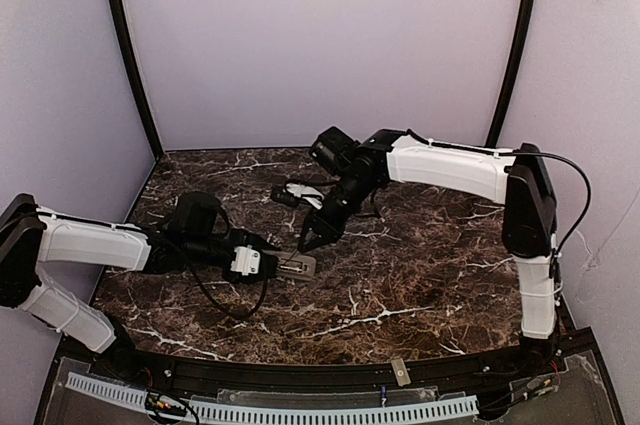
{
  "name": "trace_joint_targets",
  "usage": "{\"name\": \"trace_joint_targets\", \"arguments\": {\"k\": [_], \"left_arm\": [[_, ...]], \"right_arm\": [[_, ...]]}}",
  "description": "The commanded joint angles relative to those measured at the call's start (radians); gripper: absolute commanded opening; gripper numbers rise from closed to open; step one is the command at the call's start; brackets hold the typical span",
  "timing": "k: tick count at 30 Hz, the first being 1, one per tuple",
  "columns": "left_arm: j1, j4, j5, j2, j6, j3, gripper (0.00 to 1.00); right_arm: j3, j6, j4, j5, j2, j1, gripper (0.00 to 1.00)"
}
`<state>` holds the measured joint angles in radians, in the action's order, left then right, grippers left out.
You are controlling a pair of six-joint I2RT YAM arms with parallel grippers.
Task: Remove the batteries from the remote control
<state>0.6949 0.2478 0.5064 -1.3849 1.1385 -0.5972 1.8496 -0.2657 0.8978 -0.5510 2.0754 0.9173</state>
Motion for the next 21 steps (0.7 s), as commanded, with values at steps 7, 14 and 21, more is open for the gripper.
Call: {"name": "trace_joint_targets", "arguments": {"k": [7, 14, 21], "left_arm": [[0.011, 0.223, -0.075, 0.071, 0.065, 0.023, 0.00], [0.014, 0.233, -0.100, 0.069, 0.084, 0.029, 0.00], [0.013, 0.214, -0.143, 0.055, 0.139, 0.028, 0.00]], "right_arm": [[0.009, 0.110, -0.054, -0.084, 0.119, -0.030, 0.00], [0.039, 0.150, -0.056, -0.058, 0.159, -0.031, 0.00], [0.035, 0.071, -0.062, 0.050, 0.126, -0.005, 0.00]]}}
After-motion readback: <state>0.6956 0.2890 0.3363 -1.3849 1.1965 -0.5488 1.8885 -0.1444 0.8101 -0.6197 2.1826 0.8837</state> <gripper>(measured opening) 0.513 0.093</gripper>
